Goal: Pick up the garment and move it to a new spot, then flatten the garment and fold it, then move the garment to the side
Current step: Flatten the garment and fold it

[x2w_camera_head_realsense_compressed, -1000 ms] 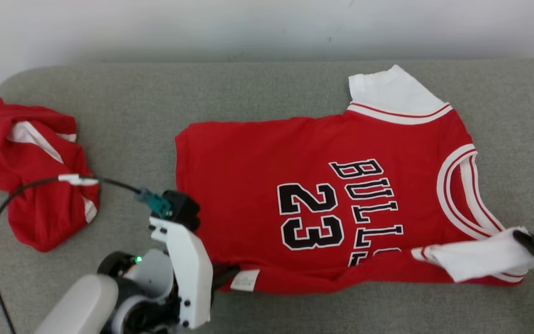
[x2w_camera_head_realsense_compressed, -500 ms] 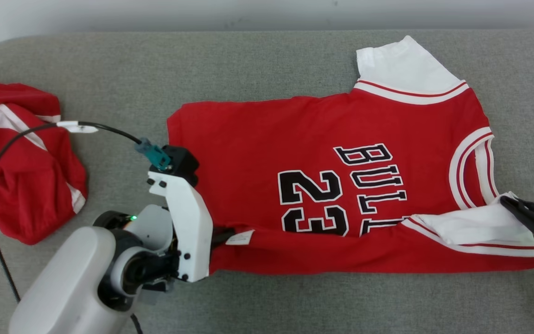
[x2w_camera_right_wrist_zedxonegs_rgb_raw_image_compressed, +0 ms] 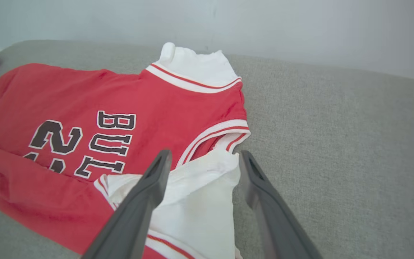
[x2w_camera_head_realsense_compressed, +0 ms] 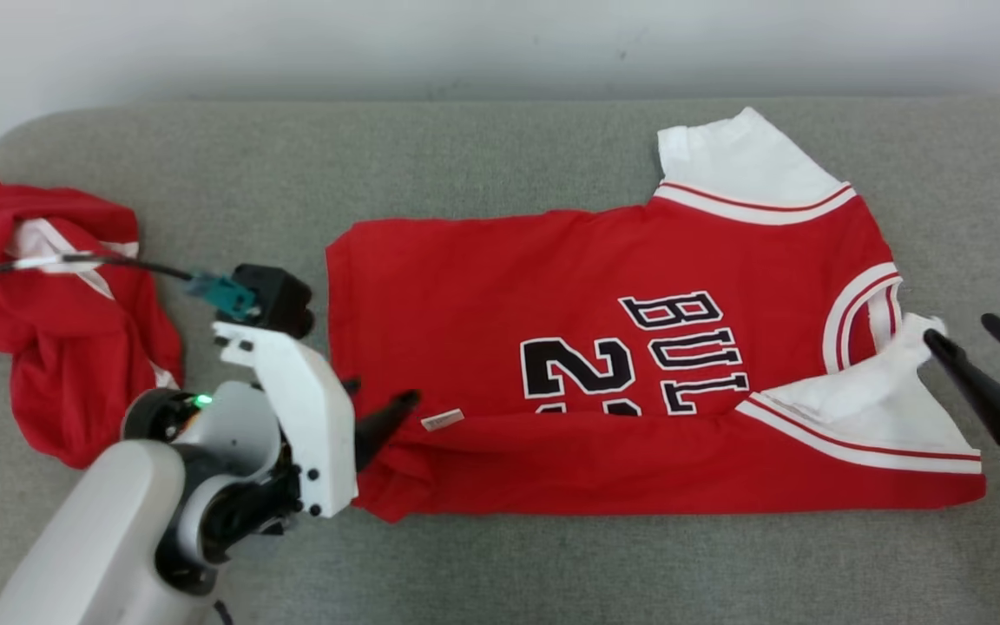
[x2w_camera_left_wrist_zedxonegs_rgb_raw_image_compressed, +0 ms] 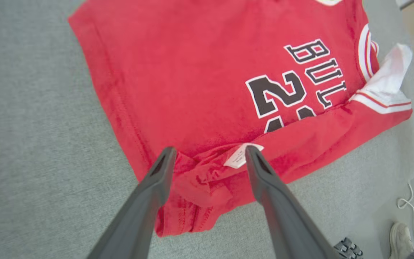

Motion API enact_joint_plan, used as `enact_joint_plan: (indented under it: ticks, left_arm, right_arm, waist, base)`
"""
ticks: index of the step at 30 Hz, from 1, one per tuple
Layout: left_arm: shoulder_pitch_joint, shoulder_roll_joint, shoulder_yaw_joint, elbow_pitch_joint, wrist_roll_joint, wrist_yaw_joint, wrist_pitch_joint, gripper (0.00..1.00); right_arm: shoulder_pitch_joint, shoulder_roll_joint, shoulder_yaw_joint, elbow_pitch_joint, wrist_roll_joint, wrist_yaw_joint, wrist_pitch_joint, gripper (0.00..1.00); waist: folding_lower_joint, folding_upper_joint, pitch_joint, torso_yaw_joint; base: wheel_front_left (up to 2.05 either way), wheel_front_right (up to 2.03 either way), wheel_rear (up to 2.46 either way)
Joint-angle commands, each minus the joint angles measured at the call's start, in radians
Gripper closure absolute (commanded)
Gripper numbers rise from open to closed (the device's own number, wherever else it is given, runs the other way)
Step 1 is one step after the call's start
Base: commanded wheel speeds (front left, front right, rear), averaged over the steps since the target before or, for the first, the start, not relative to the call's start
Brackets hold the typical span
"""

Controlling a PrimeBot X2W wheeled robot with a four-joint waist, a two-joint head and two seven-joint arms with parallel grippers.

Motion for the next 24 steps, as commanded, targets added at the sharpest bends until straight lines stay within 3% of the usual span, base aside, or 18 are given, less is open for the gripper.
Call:
enact_joint_plan:
  ticks: [1, 5, 10, 15, 24]
  left_arm:
    - [0.030, 0.007, 0.013, -0.012, 0.013, -0.003, -0.039, 0.00]
    - [0.096, 0.039, 0.001, -0.064, 0.121, -0.004, -0.179, 0.00]
    - [0.192, 0.057, -0.055, -0.080, 0.287, 0.040, -0.336, 0.00]
    - [0.283, 0.002, -0.102, -0.063, 0.322, 0.082, -0.417, 0.00]
    - [0.291, -0.016, -0.130, 0.011, 0.356, 0.096, -0.482, 0.00]
  right_arm:
    - [0.022, -0.013, -0.004, 0.001, -0.003, -0.002, -0.033, 0.00]
    - [0.087, -0.042, -0.024, -0.001, -0.041, -0.002, -0.150, 0.00]
    - [0.181, -0.054, -0.047, 0.022, -0.091, -0.002, -0.250, 0.00]
    - [0.241, -0.023, -0.064, 0.067, -0.147, -0.002, -0.331, 0.00]
    - [0.267, 0.047, -0.058, 0.141, -0.212, -0.002, -0.410, 0.00]
  waist:
    - [-0.0001, 0.0000, -0.024, -0.004]
    - [-0.0001, 0.0000, -0.052, -0.006]
    - [-0.0001, 0.0000, -0.061, -0.011]
    - [-0.0001, 0.0000, -0.050, -0.017]
    - [-0.0001, 0.0000, -0.026, -0.015]
  base:
    - [0.00, 0.00, 0.00]
    - [0.00, 0.00, 0.00]
    - [0.00, 0.00, 0.00]
    - [0.00, 0.00, 0.00]
    - [0.00, 0.00, 0.00]
